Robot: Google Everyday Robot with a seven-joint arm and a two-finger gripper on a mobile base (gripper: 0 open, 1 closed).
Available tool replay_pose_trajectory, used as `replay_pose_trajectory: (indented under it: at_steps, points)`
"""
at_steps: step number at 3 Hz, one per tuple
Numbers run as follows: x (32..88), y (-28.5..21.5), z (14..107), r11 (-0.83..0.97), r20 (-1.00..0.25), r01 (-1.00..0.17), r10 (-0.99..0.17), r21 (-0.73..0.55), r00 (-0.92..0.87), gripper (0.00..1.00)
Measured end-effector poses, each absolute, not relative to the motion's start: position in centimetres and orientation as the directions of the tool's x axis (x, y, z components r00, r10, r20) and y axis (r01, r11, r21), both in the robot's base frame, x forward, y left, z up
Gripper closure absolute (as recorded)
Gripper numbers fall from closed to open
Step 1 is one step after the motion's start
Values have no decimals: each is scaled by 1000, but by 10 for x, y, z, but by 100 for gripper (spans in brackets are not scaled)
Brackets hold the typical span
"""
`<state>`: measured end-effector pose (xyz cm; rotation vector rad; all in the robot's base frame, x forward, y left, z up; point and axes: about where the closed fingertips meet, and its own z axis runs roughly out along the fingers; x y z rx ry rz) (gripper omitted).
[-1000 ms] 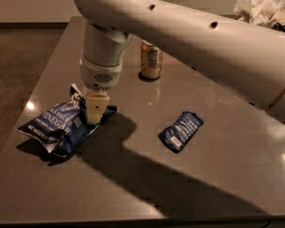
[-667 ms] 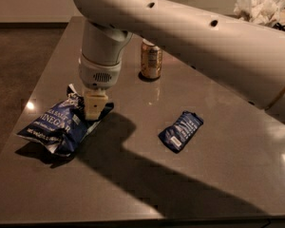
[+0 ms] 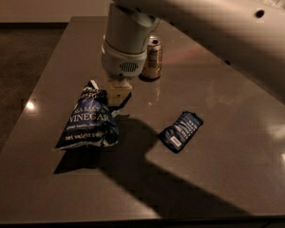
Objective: Move blue chip bag near rxbar blueberry
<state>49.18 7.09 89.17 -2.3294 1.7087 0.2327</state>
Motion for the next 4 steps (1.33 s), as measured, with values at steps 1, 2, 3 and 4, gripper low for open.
replay_pose_trajectory:
  at_steps: [1, 2, 3, 4]
  points:
    - [492, 35, 899, -311, -236, -943, -913, -121, 332, 100]
    - [496, 3, 899, -334, -207, -933, -911, -131, 356, 100]
    - [498, -23, 894, -337, -193, -933, -914, -126, 357, 82]
    - [499, -41, 891, -324, -197, -939, -919, -117, 342, 59]
